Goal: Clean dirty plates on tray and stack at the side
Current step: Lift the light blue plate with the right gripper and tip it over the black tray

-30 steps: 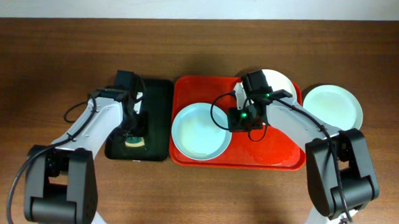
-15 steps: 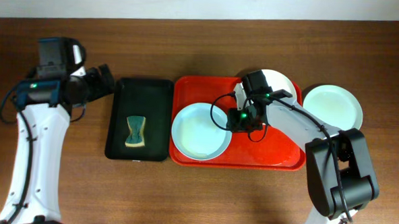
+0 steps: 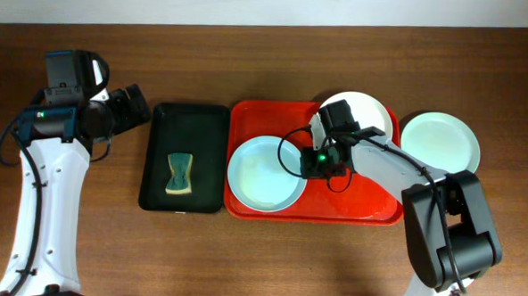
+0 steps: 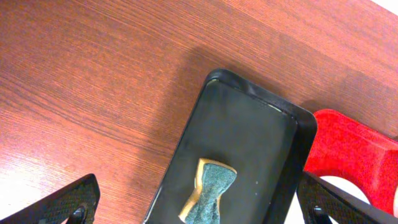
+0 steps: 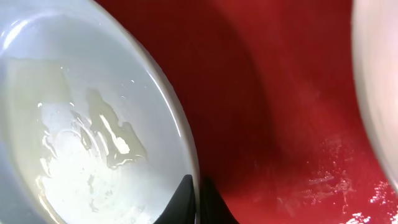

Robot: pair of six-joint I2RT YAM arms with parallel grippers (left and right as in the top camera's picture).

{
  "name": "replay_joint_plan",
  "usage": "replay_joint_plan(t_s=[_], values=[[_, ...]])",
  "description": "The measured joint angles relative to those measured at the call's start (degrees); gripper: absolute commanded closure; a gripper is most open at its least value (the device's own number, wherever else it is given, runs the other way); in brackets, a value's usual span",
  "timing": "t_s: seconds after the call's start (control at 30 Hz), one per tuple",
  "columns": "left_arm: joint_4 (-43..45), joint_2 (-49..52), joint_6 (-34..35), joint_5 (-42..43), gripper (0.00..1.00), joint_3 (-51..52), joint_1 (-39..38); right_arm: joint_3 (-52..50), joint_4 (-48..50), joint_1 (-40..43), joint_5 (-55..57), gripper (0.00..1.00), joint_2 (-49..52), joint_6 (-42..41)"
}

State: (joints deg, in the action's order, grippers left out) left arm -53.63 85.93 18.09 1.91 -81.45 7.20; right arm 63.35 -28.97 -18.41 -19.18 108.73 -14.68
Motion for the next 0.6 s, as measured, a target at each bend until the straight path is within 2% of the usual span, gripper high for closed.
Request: replay_joint_plan(t_s=[0.07,0.2,0.37,0.47,0.6], values=[[0.0,0.0,0.0,0.0,0.01,0.0,0.0,0.2,-0.8,0.3,-0.4,0.96,0.0,-1.0],[0.0,0.0,0.0,0.0,0.01,0.0,0.0,3.3,-10.7,2.4,-1.2,0.96,0.0,-1.8],[0.0,0.0,0.0,0.0,0.01,0.0,0.0,13.2,-22.6,5.1,-1.3,0.96,-0.2,-2.0],[0.0,0.0,0.0,0.0,0.01,0.0,0.0,17.4,-25.0,4.5,-1.3,0.96,-0.4,-2.1],[0.0,0.0,0.0,0.0,0.01,0.0,0.0,20.2,-23.6,1.7,-0.7,0.96,-0.5,-5.0]])
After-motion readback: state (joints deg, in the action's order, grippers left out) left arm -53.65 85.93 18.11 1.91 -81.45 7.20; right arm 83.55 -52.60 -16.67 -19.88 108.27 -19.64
